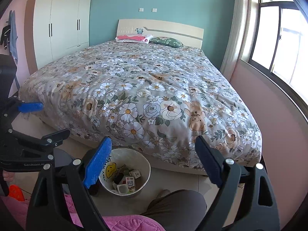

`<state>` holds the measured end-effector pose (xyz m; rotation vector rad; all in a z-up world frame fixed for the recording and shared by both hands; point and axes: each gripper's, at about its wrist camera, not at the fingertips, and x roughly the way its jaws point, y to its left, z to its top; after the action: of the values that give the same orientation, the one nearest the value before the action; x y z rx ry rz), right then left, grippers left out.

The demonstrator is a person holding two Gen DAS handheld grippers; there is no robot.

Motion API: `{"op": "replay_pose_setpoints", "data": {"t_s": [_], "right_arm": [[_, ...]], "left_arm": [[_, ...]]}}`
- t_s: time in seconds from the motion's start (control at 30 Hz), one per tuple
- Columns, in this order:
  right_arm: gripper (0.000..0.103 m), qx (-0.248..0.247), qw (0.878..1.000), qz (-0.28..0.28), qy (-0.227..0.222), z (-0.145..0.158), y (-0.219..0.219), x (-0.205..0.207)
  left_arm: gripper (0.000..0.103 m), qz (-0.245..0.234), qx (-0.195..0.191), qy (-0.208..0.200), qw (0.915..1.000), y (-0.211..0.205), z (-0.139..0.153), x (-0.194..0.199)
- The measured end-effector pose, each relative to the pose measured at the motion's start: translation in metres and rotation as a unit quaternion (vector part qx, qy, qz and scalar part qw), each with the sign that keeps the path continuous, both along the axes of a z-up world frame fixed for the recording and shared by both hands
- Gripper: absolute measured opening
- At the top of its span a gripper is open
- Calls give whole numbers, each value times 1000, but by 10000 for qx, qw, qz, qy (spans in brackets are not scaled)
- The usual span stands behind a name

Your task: Collect trash

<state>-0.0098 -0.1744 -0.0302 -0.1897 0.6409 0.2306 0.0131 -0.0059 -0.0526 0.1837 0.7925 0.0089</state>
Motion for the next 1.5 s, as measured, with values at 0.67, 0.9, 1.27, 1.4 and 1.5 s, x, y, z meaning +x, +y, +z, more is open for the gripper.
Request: {"op": "replay_pose_setpoints", "data": {"t_s": [0.67, 0.9, 1.27, 1.4, 1.5], "right_arm": [[87, 12, 10000, 21, 93, -5, 1, 0], [87, 12, 10000, 22, 91, -5, 1, 0], [87, 6, 9999, 28, 104, -6, 1, 0], [87, 17, 9999, 32, 106, -6, 1, 0], [87, 9, 9999, 33, 115, -7, 1, 0]], "left_arm": [[94, -37, -8, 6, 10000, -3, -1, -2], [94, -54, 1, 0, 10000, -4, -2, -2], [94, -31, 2, 5, 10000, -6, -1, -1], [94, -86, 197, 38, 9998, -10, -4, -1], [94, -256, 272, 64, 9993, -16, -7, -3]]}}
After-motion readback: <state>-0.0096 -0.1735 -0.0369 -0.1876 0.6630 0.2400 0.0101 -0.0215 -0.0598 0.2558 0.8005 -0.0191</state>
